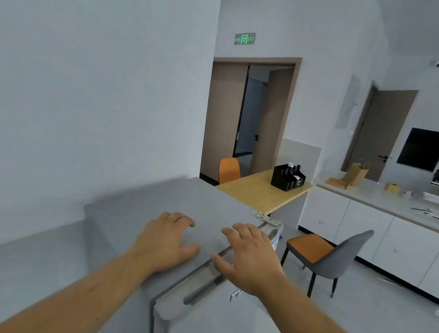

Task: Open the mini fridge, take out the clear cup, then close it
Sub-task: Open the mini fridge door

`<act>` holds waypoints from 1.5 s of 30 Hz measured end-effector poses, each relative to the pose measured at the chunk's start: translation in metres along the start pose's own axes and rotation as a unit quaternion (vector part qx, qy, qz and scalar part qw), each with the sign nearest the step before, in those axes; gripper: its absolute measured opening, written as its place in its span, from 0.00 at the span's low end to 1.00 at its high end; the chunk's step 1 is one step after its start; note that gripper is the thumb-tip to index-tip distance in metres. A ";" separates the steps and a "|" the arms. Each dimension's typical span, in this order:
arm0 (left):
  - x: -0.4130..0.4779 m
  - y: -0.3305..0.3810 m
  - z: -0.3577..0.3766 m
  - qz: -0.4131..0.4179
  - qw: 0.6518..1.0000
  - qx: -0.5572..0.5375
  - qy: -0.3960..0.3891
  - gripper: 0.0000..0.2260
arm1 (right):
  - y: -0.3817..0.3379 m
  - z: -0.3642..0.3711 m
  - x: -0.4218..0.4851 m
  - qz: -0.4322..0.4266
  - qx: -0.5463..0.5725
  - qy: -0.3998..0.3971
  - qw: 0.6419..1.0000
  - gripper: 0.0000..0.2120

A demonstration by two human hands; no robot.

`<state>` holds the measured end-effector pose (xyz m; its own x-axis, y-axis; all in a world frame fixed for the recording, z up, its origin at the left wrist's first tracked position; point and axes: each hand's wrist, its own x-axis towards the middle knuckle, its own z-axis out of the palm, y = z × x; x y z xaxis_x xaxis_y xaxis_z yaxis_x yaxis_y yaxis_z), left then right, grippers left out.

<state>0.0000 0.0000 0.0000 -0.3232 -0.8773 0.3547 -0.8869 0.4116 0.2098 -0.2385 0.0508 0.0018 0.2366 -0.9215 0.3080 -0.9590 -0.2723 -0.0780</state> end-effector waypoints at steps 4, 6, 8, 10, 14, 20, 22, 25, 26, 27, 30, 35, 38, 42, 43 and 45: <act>-0.002 -0.005 0.014 -0.005 1.000 -0.027 -0.011 0.31 | -0.003 0.016 0.000 -0.009 0.021 -0.004 1.000 0.36; -0.002 -0.005 0.020 -0.009 0.999 -0.029 -0.018 0.32 | -0.004 0.025 0.000 -0.008 0.033 -0.006 0.999 0.37; -0.002 -0.008 0.024 -0.011 0.999 -0.035 -0.017 0.32 | -0.004 0.032 0.000 -0.008 0.035 -0.005 0.999 0.36; -0.002 -0.009 0.027 -0.016 0.999 -0.035 -0.018 0.32 | -0.005 0.037 -0.001 -0.005 0.036 0.000 0.999 0.35; -0.001 -0.010 0.030 -0.021 0.999 -0.020 -0.033 0.31 | -0.008 0.047 -0.005 -0.001 0.039 0.014 0.999 0.31; -0.001 -0.009 0.029 -0.018 0.999 -0.012 -0.028 0.31 | -0.010 0.046 -0.007 -0.003 0.053 0.010 0.999 0.30; -0.001 -0.009 0.028 -0.018 0.999 -0.011 -0.031 0.31 | -0.012 0.042 -0.007 -0.005 0.055 0.016 0.998 0.28; -0.001 -0.009 0.028 -0.020 0.999 -0.014 -0.029 0.31 | -0.015 0.036 -0.010 -0.015 0.056 0.046 0.997 0.20; -0.001 -0.009 0.028 -0.020 0.999 -0.013 -0.028 0.31 | -0.017 0.035 -0.011 -0.023 0.055 0.057 0.997 0.16; -0.001 -0.009 0.028 -0.020 0.999 -0.012 -0.027 0.31 | -0.018 0.034 -0.011 -0.034 0.054 0.069 0.996 0.14; -0.001 -0.009 0.028 -0.015 1.000 -0.009 -0.025 0.30 | -0.022 0.034 -0.013 -0.071 0.048 0.099 0.991 0.12; -0.002 -0.010 0.029 -0.016 0.999 -0.012 -0.025 0.29 | -0.022 0.034 -0.024 -0.129 0.047 0.125 0.983 0.16; -0.002 -0.009 0.029 -0.015 0.999 -0.013 -0.026 0.29 | -0.021 0.034 -0.032 -0.123 0.059 0.115 0.984 0.18; -0.002 -0.009 0.028 -0.018 0.999 -0.015 -0.033 0.29 | -0.021 0.033 -0.043 -0.127 0.061 0.084 0.986 0.19; -0.003 -0.009 0.028 -0.019 0.999 -0.015 -0.035 0.29 | -0.021 0.033 -0.045 -0.128 0.063 0.080 0.987 0.19; -0.003 -0.009 0.027 -0.020 0.999 -0.017 -0.039 0.29 | -0.023 0.032 -0.047 -0.126 0.068 0.074 0.987 0.19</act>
<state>-0.0001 -0.0071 -0.0272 -0.3144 -0.9092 0.2730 -0.8884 0.3831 0.2528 -0.2225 0.0919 -0.0416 0.4295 -0.7719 0.4687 -0.8409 -0.5311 -0.1041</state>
